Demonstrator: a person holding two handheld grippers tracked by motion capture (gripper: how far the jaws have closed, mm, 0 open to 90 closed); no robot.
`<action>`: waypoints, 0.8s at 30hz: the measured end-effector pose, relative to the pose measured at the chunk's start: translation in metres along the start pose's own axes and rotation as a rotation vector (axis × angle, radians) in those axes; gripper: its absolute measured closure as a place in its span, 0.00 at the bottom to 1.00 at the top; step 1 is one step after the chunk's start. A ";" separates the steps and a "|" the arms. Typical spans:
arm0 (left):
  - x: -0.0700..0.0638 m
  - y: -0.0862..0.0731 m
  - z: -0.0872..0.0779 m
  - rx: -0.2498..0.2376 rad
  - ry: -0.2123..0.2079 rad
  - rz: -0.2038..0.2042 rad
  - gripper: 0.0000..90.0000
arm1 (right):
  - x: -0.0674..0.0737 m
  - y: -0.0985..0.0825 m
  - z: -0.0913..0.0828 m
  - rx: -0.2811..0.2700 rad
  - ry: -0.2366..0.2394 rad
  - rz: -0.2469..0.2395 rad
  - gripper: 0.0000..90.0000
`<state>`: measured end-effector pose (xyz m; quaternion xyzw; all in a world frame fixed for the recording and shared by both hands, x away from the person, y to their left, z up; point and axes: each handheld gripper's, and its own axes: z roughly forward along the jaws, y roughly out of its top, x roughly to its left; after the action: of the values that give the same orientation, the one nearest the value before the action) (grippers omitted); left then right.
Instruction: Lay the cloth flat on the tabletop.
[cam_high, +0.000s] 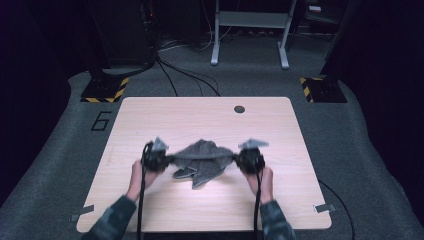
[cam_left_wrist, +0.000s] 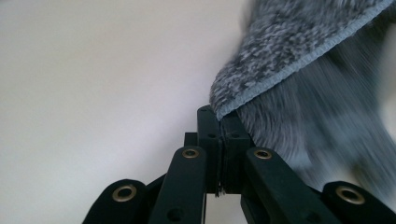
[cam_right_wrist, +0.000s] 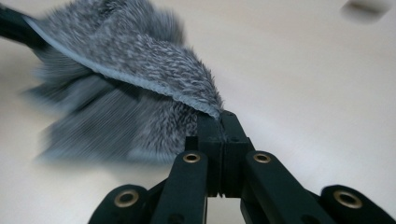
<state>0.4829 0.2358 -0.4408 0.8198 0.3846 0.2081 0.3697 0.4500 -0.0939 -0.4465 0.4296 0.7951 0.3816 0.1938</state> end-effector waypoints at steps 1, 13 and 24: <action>0.000 0.000 0.000 0.000 0.000 0.000 0.99 | -0.012 0.026 0.003 -0.012 -0.010 -0.005 1.00; -0.017 0.065 -0.083 -0.210 0.221 0.271 0.99 | 0.000 0.094 -0.082 -0.226 -0.081 -0.182 1.00; -0.063 -0.061 -0.044 0.021 0.035 0.310 0.97 | 0.023 -0.051 -0.031 0.049 0.071 -0.146 0.98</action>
<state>0.3873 0.2319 -0.4635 0.8694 0.2619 0.2729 0.3178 0.3904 -0.1058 -0.4665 0.3611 0.8399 0.3619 0.1822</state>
